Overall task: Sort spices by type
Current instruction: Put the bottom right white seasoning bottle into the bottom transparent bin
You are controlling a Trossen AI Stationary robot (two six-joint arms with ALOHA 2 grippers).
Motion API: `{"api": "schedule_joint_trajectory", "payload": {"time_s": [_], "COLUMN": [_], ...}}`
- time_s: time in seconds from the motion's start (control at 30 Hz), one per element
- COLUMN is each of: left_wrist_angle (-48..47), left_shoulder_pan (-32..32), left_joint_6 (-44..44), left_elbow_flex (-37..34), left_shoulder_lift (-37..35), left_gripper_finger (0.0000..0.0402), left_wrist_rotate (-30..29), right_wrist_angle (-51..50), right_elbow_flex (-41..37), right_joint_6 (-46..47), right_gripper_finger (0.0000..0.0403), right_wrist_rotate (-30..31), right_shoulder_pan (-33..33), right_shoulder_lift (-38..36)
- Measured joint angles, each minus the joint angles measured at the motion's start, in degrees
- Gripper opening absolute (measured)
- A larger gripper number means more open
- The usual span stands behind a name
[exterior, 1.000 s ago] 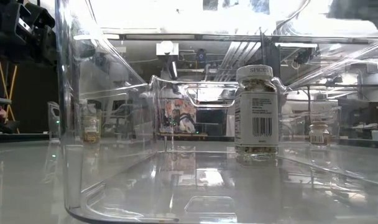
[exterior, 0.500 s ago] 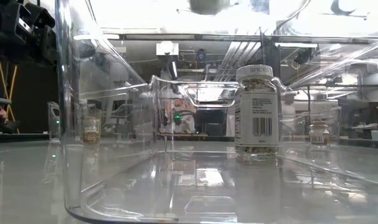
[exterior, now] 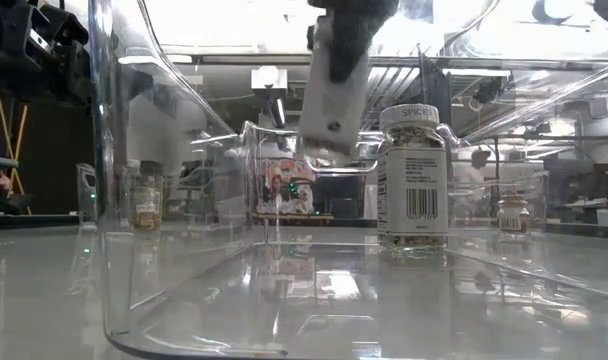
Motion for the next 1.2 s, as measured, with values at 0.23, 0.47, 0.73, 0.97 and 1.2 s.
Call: {"api": "schedule_joint_trajectory", "payload": {"time_s": [0.23, 0.47, 0.73, 0.97, 1.2], "left_wrist_angle": [0.0, 0.0, 0.0, 0.0, 0.0], "left_shoulder_pan": [0.0, 0.0, 0.0, 0.0, 0.0], "left_joint_6": [0.0, 0.0, 0.0, 0.0, 0.0], "left_elbow_flex": [0.0, 0.0, 0.0, 0.0, 0.0], "left_shoulder_lift": [0.0, 0.0, 0.0, 0.0, 0.0], "left_gripper_finger": [0.0, 0.0, 0.0, 0.0, 0.0], "left_wrist_rotate": [0.0, 0.0, 0.0, 0.0, 0.0], "right_wrist_angle": [-1.1, -1.3, -1.7, -2.4, -9.1], "right_elbow_flex": [0.0, 0.0, 0.0, 0.6, 7.9], "right_joint_6": [0.2, 0.3, 0.4, 0.3, -1.1], "right_gripper_finger": [0.0192, 0.0192, 0.0269, 0.0277, 0.0278], "right_wrist_rotate": [-0.2, -0.2, 0.4, -0.2, -0.1], "right_shoulder_pan": [-0.7, -0.7, -0.7, -0.7, -1.4], "right_shoulder_lift": [3.6, 5.4, 5.4, 5.2, 5.0]}}
